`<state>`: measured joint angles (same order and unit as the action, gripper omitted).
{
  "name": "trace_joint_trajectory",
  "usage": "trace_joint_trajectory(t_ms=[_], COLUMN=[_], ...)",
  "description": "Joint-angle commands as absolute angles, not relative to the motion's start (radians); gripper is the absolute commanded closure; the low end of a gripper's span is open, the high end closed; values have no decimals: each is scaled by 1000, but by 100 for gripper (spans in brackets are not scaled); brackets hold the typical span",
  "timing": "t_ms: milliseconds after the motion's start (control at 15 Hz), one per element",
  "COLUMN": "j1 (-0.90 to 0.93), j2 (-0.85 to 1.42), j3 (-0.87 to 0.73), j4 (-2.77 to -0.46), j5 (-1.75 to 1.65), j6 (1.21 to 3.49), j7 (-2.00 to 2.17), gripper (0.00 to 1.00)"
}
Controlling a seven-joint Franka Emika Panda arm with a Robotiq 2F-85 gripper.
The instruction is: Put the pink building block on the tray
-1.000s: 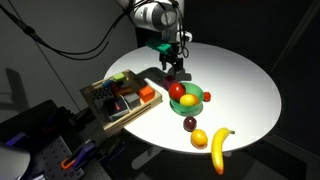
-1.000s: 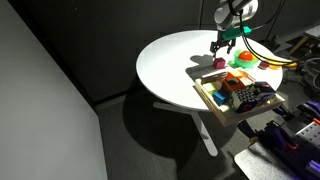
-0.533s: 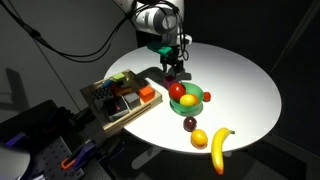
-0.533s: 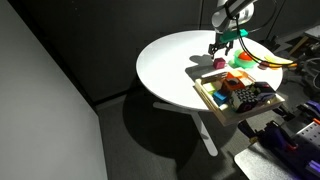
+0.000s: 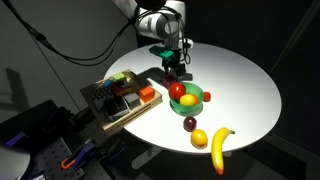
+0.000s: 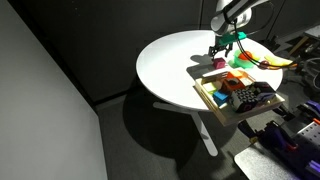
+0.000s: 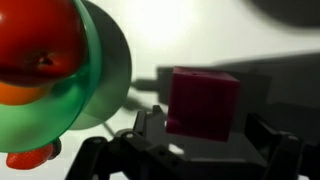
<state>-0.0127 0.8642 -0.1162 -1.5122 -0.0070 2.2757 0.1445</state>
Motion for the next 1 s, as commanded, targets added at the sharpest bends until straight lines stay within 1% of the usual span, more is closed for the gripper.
trace_joint_trajectory(t_ms=[0,200,333,533,933], j1=[-3,-3,-5,-2,5], j2=[897,899,896,881,839], j3=[-133,-134,-134,-136,-139], j4=[-1461,-1456,-1451,-1455,-1460], j5=[-37,-37,-35,-40,-57], j6=[2260,2238,2219,2202,2178], j7=[178,185,185,185,181], gripper=[26,51,66,68,68])
